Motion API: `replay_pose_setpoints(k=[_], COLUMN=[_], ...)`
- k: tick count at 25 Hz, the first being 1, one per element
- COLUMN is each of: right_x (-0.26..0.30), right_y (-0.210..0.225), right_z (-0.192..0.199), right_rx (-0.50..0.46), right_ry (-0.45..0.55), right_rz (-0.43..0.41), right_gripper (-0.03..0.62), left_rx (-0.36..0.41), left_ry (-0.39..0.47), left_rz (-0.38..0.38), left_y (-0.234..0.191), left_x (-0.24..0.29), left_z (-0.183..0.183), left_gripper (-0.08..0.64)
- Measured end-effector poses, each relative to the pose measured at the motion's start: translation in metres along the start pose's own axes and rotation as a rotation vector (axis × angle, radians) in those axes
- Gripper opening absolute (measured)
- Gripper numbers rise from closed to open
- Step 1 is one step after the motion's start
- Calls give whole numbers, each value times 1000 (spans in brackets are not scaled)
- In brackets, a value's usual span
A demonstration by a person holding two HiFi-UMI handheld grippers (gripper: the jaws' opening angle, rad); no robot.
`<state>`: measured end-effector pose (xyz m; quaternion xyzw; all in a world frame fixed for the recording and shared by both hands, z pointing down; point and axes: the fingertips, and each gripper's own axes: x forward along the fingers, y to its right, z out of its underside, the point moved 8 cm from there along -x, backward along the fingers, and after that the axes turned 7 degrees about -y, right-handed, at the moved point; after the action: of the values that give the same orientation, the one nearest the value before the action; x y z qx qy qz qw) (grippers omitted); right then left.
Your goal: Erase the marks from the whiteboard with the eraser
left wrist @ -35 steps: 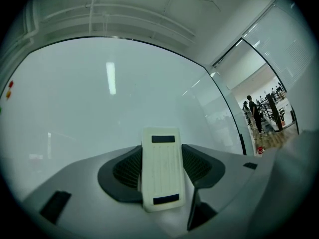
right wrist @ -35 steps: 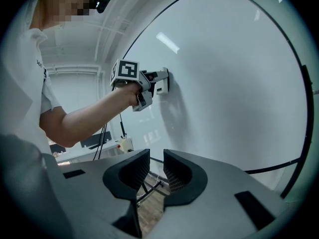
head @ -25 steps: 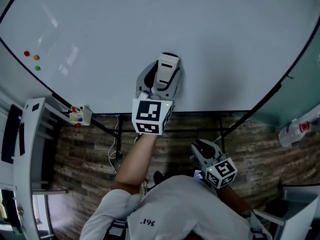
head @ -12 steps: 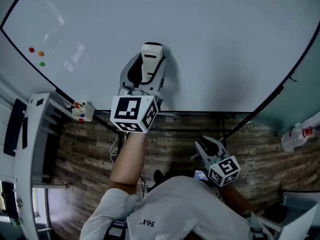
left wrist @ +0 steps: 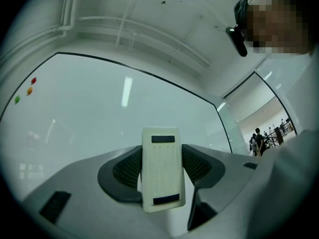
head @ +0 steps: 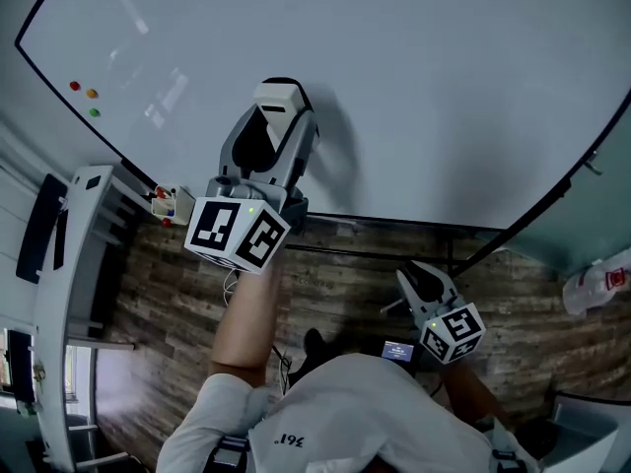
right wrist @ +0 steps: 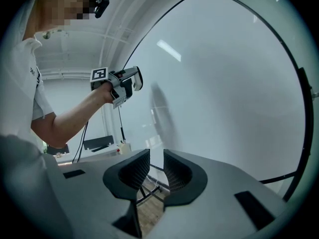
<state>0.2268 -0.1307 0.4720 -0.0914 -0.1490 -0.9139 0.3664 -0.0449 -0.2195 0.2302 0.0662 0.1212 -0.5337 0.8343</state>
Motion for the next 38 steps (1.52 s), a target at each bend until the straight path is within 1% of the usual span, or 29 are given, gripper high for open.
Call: replay_pose_setpoints(k=[5,9,14,19,25,29,33,38], right_x=[0,1,6,14,20,22,19,10], right_y=[10,3,-14,-46,-94,-131,-155,-180], right_z=[-3,-8,-15,-16,-9,1,7,15], right_rx=[-4,-12,-33,-44,-31,-29,-23,-35], right_ry=[12,28,40,50,62,63,64,57], right_rz=[-7,-5,3,16,36,48,62,77], right_gripper=[98,98,98,98,98,98,98,98], left_rx=[-61,-64,-65,-83,-132,-175,-223,-297], left_ry=[26,46,86,111,99,82,60,44], left_rz=[5,-3,6,16,32,42,64,130], left_y=[0,-6,-18,-39,-66,-81,-87,-85], left_x=[-12,-28,-55,-99,-157,-199,-228,-260], left_z=[-10,-22,-40,-51,-51,-45,-35,-17], left_gripper=[255,255,255,255,255,255,255,255])
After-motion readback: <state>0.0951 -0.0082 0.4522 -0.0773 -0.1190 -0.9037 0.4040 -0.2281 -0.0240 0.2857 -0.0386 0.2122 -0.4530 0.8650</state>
